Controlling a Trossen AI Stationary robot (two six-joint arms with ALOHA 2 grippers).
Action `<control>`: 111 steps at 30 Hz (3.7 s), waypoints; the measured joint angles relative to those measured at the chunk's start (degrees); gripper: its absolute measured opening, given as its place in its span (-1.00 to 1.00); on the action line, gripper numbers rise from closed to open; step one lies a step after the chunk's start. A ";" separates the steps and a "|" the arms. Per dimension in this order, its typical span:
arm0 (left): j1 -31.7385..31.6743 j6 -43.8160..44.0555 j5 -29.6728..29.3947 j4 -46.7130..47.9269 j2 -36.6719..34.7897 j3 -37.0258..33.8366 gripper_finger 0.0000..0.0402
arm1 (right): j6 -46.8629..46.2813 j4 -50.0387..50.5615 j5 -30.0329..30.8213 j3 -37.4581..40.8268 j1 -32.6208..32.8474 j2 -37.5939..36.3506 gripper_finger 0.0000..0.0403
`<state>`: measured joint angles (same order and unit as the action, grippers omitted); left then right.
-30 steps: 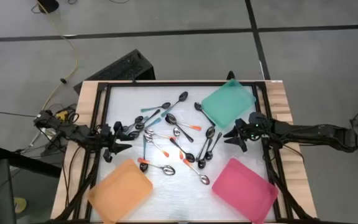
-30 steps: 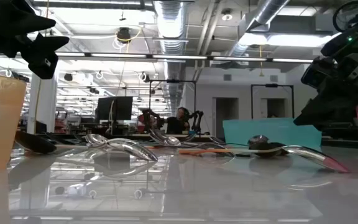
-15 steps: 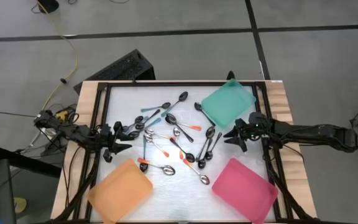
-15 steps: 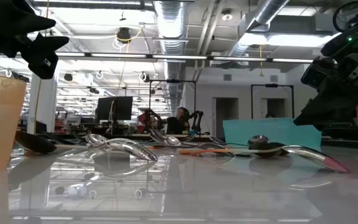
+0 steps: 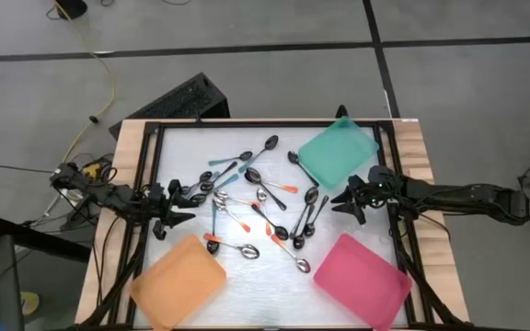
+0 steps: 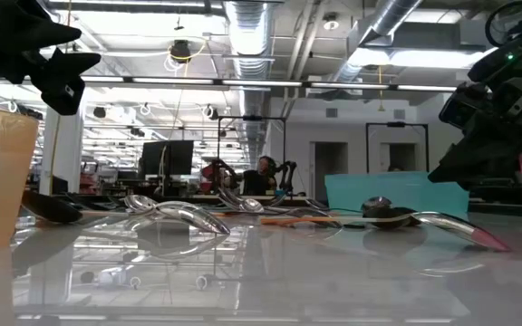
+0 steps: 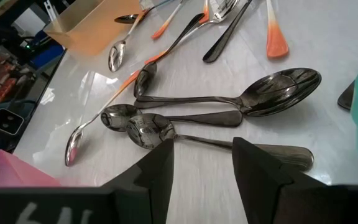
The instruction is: Sort silverware by color (type)
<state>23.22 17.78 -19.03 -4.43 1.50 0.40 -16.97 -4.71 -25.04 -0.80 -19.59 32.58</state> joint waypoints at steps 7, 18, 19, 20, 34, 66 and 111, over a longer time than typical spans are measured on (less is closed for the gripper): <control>0.00 -0.02 0.00 -0.02 0.00 -0.02 -0.25 | 0.15 0.00 0.00 0.00 0.02 0.02 -0.15; 0.00 -0.02 -0.33 -0.02 0.00 0.00 -0.25 | 0.11 0.01 0.00 0.00 0.02 0.01 -0.15; 0.00 -0.02 -0.74 -0.02 0.00 -0.01 -0.25 | 0.11 0.00 0.00 0.00 0.00 0.01 -0.15; -0.02 -0.02 -1.19 -0.04 -0.02 0.00 -0.25 | 0.10 0.00 0.00 0.01 0.02 0.01 -0.15; -0.02 0.50 -3.93 -0.28 0.00 -0.02 -0.25 | 0.15 0.00 0.00 0.00 0.00 0.00 -0.15; -0.02 2.24 -19.68 -8.76 -0.02 0.24 -0.25 | -19.40 -40.48 12.66 0.07 0.07 0.00 -0.15; -62.29 -15.29 32.00 32.94 64.21 62.10 -0.21 | 3.93 14.53 31.67 -41.81 0.28 23.60 -0.15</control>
<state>-39.06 2.49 12.97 28.51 65.71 62.50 -13.04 9.82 6.63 -42.61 -19.31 56.18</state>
